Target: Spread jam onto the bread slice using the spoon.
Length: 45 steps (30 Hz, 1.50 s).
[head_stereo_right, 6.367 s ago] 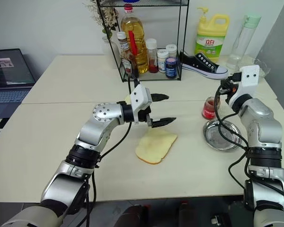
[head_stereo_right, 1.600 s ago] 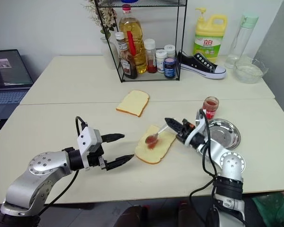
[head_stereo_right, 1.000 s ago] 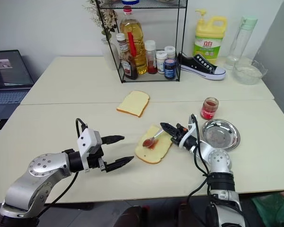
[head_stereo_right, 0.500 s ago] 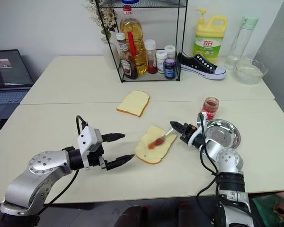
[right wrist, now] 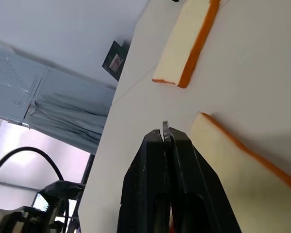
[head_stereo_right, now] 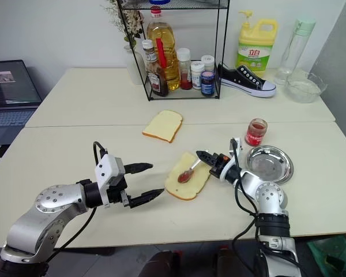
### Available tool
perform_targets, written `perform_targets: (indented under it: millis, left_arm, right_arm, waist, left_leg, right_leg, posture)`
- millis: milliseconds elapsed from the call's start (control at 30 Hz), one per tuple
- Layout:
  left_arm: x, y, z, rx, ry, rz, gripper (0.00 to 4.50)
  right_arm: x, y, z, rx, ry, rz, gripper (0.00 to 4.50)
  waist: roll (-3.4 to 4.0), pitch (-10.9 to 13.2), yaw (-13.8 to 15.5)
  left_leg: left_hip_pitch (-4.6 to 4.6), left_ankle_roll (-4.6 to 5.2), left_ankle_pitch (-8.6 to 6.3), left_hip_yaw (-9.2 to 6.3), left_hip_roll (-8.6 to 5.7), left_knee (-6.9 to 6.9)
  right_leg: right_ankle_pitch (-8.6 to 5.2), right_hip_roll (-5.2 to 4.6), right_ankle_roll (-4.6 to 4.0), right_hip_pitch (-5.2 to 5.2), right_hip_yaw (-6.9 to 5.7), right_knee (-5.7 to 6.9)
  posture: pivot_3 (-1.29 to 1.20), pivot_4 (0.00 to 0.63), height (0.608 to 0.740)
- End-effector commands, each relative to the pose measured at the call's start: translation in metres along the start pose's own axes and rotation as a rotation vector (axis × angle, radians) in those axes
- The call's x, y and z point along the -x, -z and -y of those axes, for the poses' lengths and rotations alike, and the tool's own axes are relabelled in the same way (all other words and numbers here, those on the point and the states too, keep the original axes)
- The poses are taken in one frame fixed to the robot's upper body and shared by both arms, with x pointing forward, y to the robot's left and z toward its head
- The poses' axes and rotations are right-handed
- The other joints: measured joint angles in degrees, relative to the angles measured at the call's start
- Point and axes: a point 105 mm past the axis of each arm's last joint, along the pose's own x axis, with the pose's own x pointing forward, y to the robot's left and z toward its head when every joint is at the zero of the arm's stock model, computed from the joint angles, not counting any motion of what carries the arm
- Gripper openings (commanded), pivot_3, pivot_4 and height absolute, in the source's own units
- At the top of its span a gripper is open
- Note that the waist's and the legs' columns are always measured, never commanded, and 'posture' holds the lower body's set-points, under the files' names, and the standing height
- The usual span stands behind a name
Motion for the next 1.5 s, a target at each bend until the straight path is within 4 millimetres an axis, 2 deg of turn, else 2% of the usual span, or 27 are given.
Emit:
perform_targets:
  millis: [33,267,367,533,633,867,967,1167,1500]
  left_arm:
    - [0.001,-0.009,0.003,-0.030,0.005,0.021,4.50]
    - [0.001,-0.009,0.003,-0.031,0.005,0.024,4.50]
    - [0.000,-0.009,0.003,-0.031,0.008,0.026,4.50]
    - [-0.001,-0.009,0.002,-0.032,0.009,0.026,4.50]
    - [-0.001,-0.009,0.002,-0.032,0.009,0.027,4.50]
    - [0.001,-0.009,0.003,-0.031,0.009,0.023,4.50]
    - [0.001,-0.009,0.004,-0.030,0.009,0.023,4.50]
    - [0.001,-0.010,0.004,-0.031,0.005,0.023,4.50]
    - [0.001,-0.009,0.004,-0.032,0.000,0.021,4.50]
  right_arm:
    - [0.005,-0.004,0.011,0.050,0.032,0.011,0.01]
    - [0.010,-0.017,0.025,0.086,0.085,0.056,0.01]
    - [0.011,-0.031,0.029,0.093,0.111,0.104,0.01]
    - [0.013,-0.055,0.026,0.098,0.105,0.160,0.01]
    - [0.014,-0.061,0.023,0.084,0.089,0.176,0.01]
    - [0.013,-0.053,-0.006,-0.016,-0.073,0.149,0.01]
    - [0.010,-0.042,-0.013,-0.018,-0.101,0.108,0.01]
    - [-0.005,-0.024,-0.007,-0.014,-0.062,0.063,0.01]
    - [-0.017,-0.014,0.010,0.089,0.023,0.019,0.01]
  waist:
    - [0.00,0.0,0.0]
    - [-0.02,0.0,0.2]
    - [-0.02,0.0,0.2]
    - [-0.01,0.0,0.1]
    - [-0.01,0.0,0.1]
    - [-0.01,0.0,0.0]
    - [0.00,0.0,0.0]
    - [0.00,0.0,0.0]
    - [0.01,0.0,-0.1]
  left_leg:
    - [0.01,0.00,0.00,0.01,0.00,0.00]
    - [0.11,0.00,0.00,-0.03,-0.01,0.04]
    - [0.11,0.00,0.00,-0.03,-0.02,0.05]
    - [0.09,0.00,0.00,-0.03,-0.02,0.04]
    - [0.08,0.00,0.00,-0.03,-0.02,0.03]
    - [0.04,0.00,0.00,-0.02,0.00,0.01]
    - [0.03,0.00,0.00,-0.02,0.01,0.00]
    - [0.02,0.00,0.00,-0.01,0.01,-0.01]
    - [0.02,0.00,0.00,0.00,0.01,0.00]
  right_leg:
    - [0.00,0.00,0.00,0.00,0.01,0.00]
    - [0.00,0.00,0.00,0.17,-0.03,-0.01]
    - [0.00,0.00,0.01,0.18,-0.03,0.00]
    - [0.00,-0.01,0.01,0.16,-0.03,0.00]
    - [0.00,-0.01,0.00,0.13,-0.03,0.00]
    - [0.00,-0.01,0.00,0.09,-0.01,0.00]
    - [0.00,-0.01,0.00,0.06,0.00,0.00]
    - [0.00,-0.01,0.00,0.02,0.00,0.00]
    - [0.00,0.00,0.00,0.00,0.01,0.01]
  posture:
    - [0.00,0.150,0.740]
    - [0.00,0.150,0.740]
    - [0.00,0.150,0.740]
    - [0.00,0.150,0.740]
    - [0.00,0.150,0.740]
    - [0.00,0.150,0.740]
    - [0.00,0.150,0.740]
    - [0.00,0.150,0.740]
    - [0.00,0.150,0.740]
